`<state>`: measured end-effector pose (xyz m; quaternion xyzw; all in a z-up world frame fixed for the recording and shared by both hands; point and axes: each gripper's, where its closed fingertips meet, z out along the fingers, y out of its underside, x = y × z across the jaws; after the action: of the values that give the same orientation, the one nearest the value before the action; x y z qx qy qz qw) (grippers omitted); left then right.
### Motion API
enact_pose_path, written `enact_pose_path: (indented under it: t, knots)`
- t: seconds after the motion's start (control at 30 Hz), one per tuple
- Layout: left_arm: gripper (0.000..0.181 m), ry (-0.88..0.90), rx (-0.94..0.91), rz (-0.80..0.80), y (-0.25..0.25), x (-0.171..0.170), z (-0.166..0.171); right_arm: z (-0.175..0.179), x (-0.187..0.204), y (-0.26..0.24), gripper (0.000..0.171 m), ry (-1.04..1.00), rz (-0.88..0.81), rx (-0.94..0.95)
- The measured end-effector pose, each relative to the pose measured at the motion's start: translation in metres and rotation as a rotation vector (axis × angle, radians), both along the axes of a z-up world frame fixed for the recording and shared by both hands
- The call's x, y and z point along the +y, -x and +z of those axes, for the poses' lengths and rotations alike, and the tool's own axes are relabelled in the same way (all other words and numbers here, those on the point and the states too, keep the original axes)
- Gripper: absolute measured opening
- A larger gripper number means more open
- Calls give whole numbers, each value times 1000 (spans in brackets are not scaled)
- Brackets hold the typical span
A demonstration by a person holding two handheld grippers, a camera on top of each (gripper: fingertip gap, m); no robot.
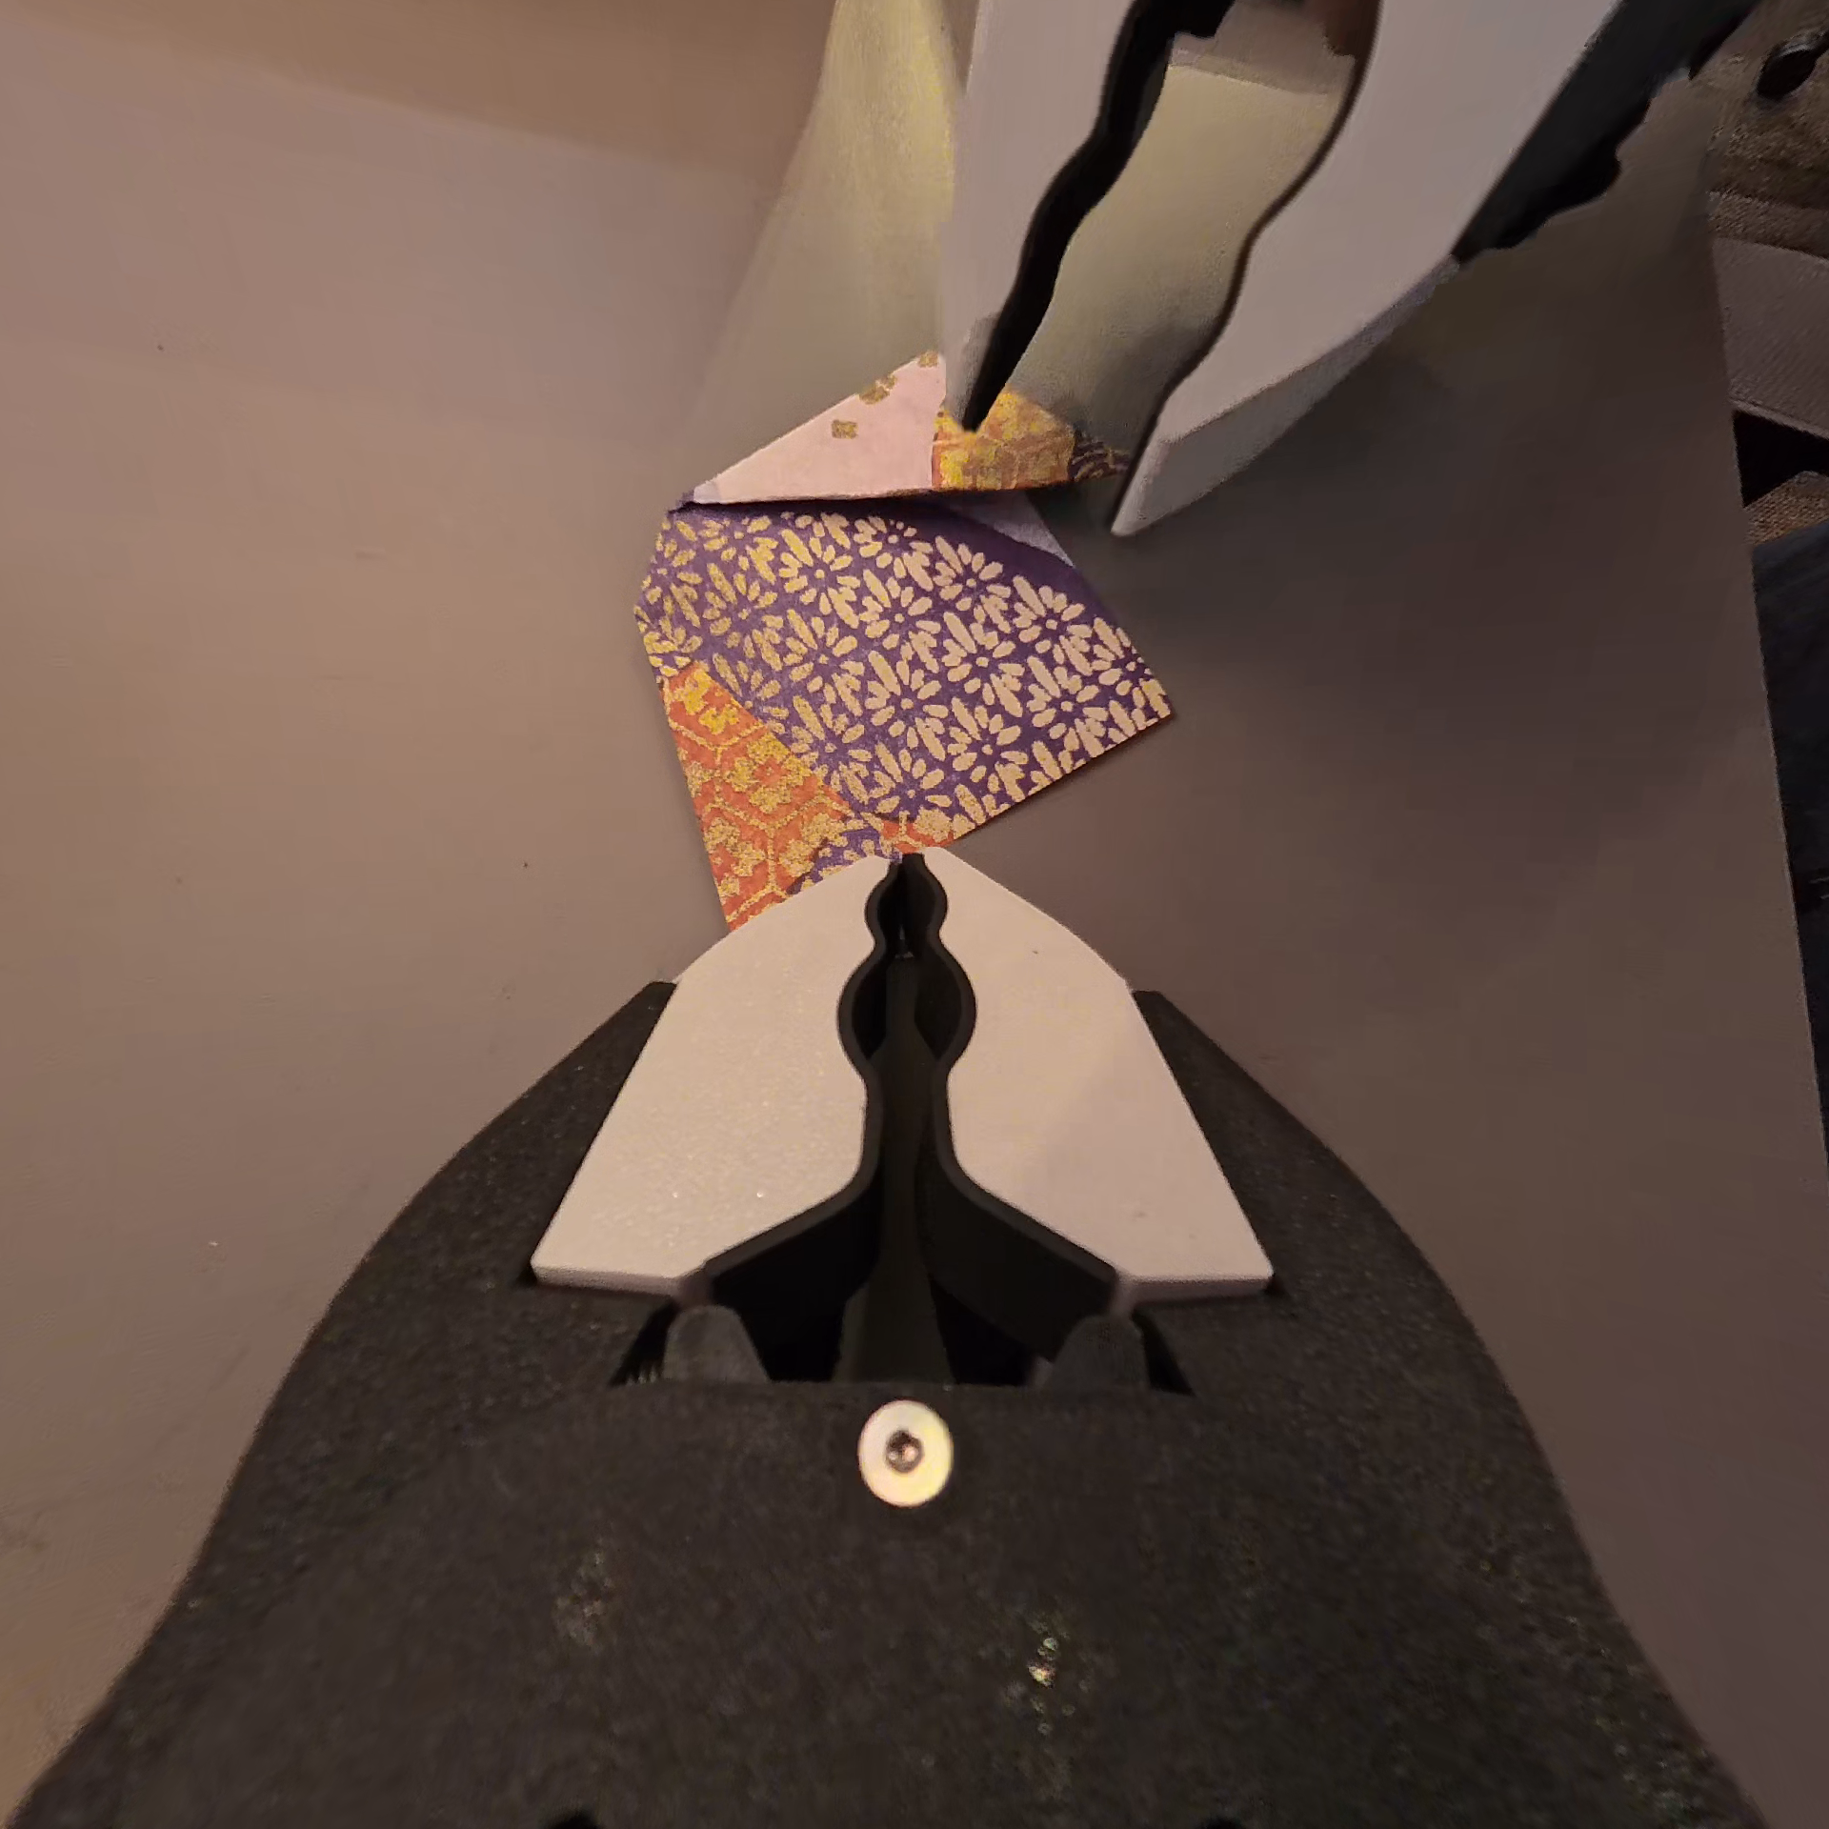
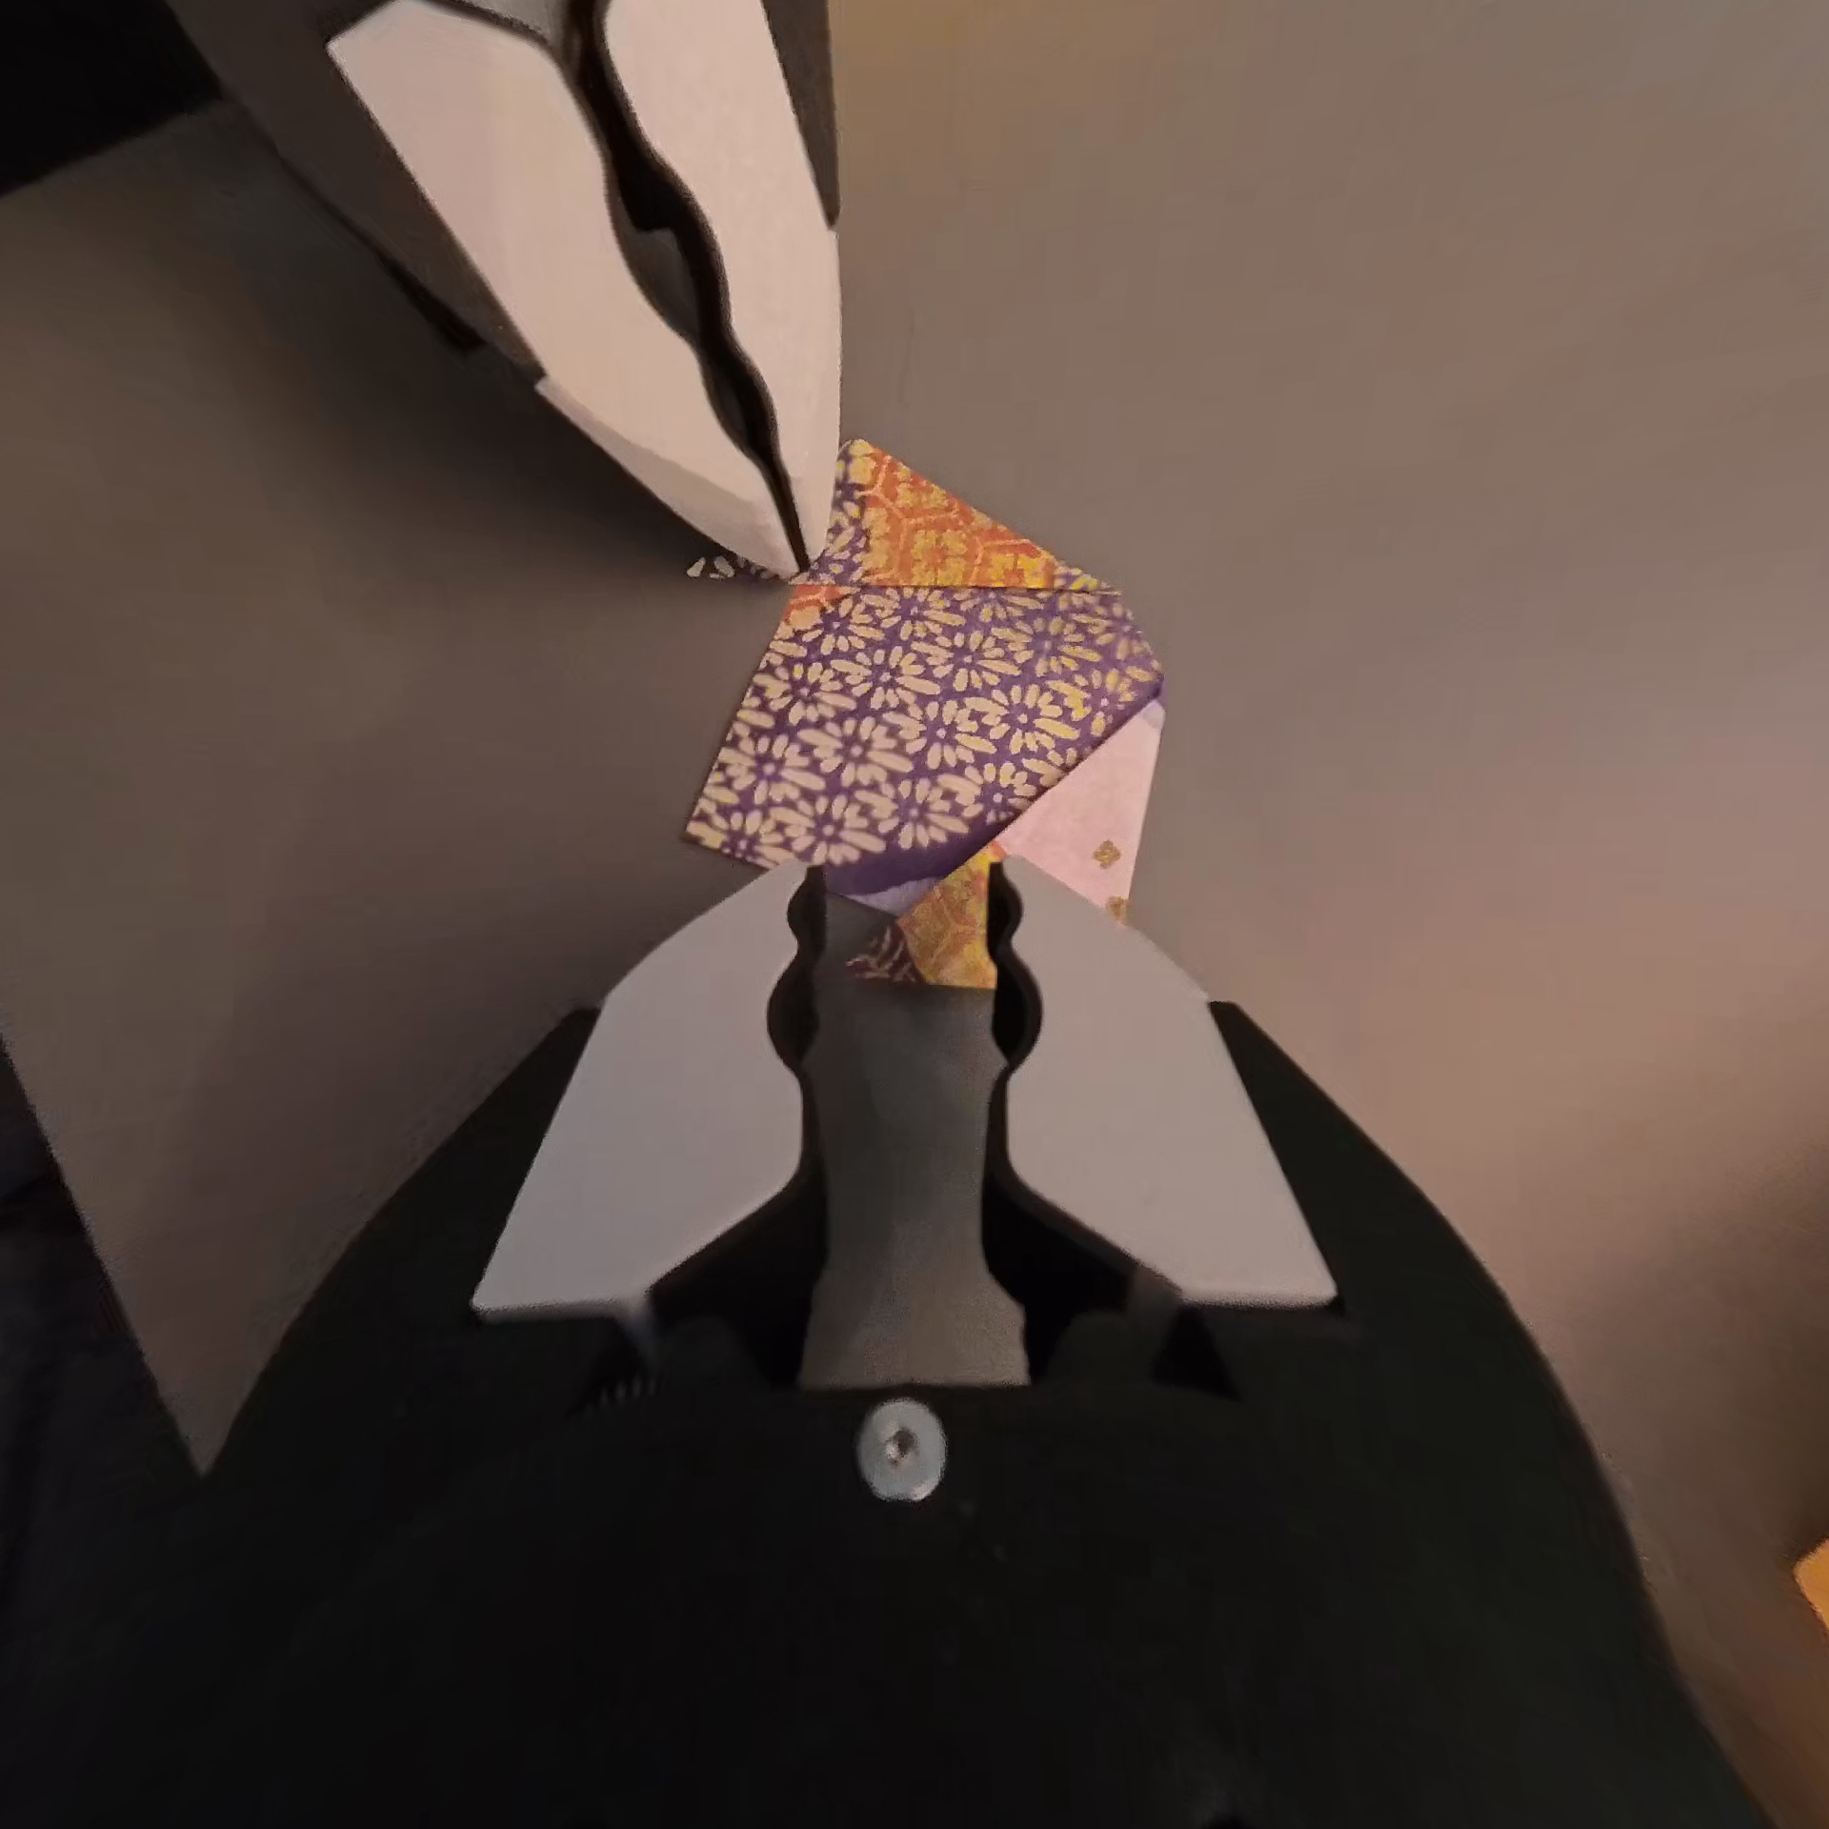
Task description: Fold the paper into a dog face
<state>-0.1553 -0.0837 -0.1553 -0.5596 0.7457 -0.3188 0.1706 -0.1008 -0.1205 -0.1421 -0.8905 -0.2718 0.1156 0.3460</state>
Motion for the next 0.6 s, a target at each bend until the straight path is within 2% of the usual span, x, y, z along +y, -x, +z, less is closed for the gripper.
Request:
enact_pose_path:
  t: [0.03,0.13,0.2,0.27,0.4,0.6]
  knots:
    - [0,2,0,0,0,0,0,-1,-2,1,33,-27,11,-53]
    - [0,7,1,-3,0,0,0,-8,-6,-1,32,-90,18,-181]
    - [0,1,5,-8,0,0,0,-9,-4,-7,23,-131,-2,-217]
    - [0,-6,10,-13,0,0,0,-10,-5,-10,10,-132,-4,-209]
    - [0,1,15,-14,0,0,0,-12,-9,-11,3,-98,7,-167]
    - [0,-3,17,-17,0,0,0,-15,-13,-9,5,-59,56,-124]
